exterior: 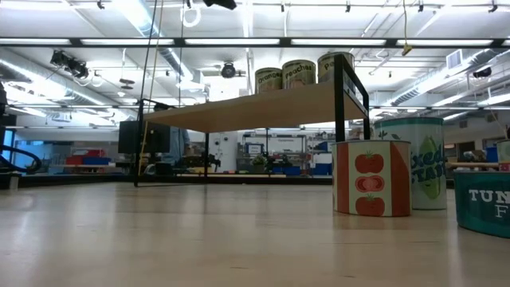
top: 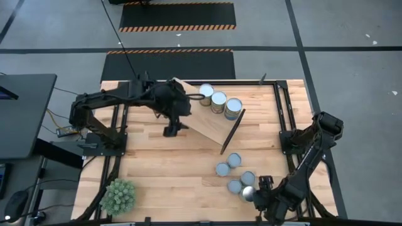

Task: Pick and place cans onto a shelf
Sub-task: Put the canned carrots on the shelf

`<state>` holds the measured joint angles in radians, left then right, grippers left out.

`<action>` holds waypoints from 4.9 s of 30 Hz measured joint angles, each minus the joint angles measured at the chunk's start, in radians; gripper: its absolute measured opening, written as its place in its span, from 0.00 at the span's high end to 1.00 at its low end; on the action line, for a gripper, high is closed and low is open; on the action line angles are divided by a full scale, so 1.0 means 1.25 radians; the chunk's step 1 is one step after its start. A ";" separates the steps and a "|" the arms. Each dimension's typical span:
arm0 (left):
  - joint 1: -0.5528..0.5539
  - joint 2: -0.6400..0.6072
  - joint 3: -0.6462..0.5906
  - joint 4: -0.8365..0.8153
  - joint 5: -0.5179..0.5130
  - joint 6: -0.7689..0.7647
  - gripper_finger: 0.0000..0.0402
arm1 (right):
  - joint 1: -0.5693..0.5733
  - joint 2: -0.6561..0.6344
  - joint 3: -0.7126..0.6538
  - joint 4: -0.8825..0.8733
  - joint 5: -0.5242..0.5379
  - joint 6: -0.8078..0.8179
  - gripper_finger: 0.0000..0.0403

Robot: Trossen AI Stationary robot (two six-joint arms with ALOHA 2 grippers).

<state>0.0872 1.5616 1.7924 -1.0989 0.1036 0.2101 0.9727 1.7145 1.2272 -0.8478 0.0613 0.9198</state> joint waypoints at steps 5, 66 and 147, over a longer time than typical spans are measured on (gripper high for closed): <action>-0.030 -0.005 0.000 0.000 -0.011 -0.062 0.28 | -0.006 0.001 -0.043 0.038 0.031 -0.023 0.14; -0.442 0.089 -0.001 0.091 -0.232 -0.260 0.28 | -0.299 0.002 -0.161 0.483 0.307 -0.282 0.20; -0.287 0.450 0.000 0.147 0.004 0.310 0.01 | -0.100 -0.090 0.015 0.024 0.232 0.142 0.23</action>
<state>-0.2710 2.1240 1.7927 -0.9155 0.1082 0.5975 0.8482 1.6024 1.2457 -0.8177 0.3511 1.0969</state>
